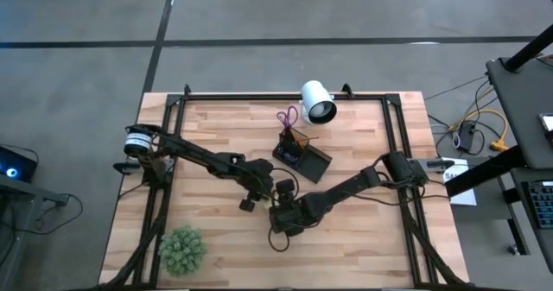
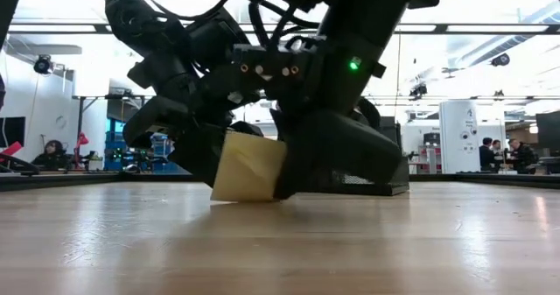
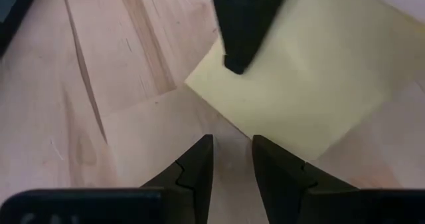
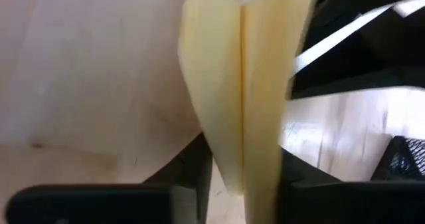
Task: Pick and place office supplies into organizer
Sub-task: Put the yellow sticky notes into the black mesh organizer
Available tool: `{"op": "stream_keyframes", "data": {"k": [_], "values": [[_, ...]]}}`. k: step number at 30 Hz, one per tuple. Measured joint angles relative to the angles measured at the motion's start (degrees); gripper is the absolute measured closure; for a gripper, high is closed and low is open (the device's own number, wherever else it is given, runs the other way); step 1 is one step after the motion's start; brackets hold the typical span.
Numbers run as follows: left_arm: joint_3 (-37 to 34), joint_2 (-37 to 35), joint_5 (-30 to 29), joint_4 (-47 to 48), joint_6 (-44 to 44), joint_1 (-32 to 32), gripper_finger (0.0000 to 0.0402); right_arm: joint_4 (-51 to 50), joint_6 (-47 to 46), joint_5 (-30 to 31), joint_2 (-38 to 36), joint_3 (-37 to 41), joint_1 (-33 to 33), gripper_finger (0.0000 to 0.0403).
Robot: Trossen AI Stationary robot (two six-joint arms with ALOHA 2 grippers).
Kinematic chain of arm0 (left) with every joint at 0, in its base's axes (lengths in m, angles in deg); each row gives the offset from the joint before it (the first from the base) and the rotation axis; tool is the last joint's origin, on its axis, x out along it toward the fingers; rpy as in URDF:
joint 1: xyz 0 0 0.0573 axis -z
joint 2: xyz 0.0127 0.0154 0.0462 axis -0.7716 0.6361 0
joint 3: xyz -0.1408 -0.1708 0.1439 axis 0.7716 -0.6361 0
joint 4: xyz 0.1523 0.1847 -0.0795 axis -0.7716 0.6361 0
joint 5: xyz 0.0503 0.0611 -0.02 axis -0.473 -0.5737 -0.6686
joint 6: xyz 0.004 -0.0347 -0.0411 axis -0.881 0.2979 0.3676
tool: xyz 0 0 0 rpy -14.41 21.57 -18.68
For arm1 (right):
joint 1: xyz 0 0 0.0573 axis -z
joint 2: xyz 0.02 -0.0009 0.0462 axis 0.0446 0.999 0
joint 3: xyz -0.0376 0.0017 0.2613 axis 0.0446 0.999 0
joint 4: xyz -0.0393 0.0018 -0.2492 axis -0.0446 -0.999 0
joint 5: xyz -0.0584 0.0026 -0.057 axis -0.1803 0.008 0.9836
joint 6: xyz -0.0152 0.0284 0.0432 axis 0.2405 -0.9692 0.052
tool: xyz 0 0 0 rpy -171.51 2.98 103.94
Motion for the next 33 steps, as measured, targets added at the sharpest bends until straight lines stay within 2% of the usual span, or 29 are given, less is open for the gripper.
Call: {"op": "stream_keyframes", "data": {"k": [6, 10, 13, 16, 20, 23, 25, 27, 30, 33], "values": [[0.0, -0.1, 0.0, 0.3, 0.0, -0.1, 0.0311, -0.1, -0.8, 0.0, 0.0, -1.9, 0.1, 0.0386], [0.0, -2.1, -0.4, 1.1, 0.0, -0.1, 0.0311, -3.4, -4.8, 0.1, 0.0, -3.6, 0.3, 0.0393], [0.0, -4.6, -2.0, 2.9, 0.0, -0.1, 0.0311, -8.9, -10.2, 2.4, -0.4, -4.8, 0.2, 0.0393], [-0.1, -8.2, -5.3, 5.8, -0.7, -0.2, 0.0311, -16.4, -19.6, 6.0, -2.4, -6.1, -0.3, 0.0394], [-0.3, -13.2, -9.5, 9.3, -1.3, -0.2, 0.0311, -34.6, -40.5, 10.7, -5.5, -9.8, -1.2, 0.0394], [-0.7, -16.4, -10.8, 9.9, -1.2, -0.2, 0.0311, -49.9, -56.3, 10.5, -6.8, -12.5, -1.3, 0.0394], [-1.3, -18.1, -10.9, 9.7, -1.1, -0.2, 0.0311, -56.2, -63.3, 8.5, -7.7, -12.8, -0.8, 0.0394], [-1.9, -19.6, -10.9, 9.6, 0.1, -0.2, 0.0311, -56.2, -63.5, 4.9, -9.0, -12.1, 0.3, 0.0394], [-2.7, -21.0, -11.1, 9.4, 2.4, -0.2, 0.0311, -51.2, -56.7, -0.2, -10.2, -9.9, 2.7, 0.0394], [-3.5, -21.8, -11.2, 9.4, 4.3, -0.2, 0.0311, -44.7, -50.9, -2.0, -11.1, -8.0, 5.0, 0.0394]]}}
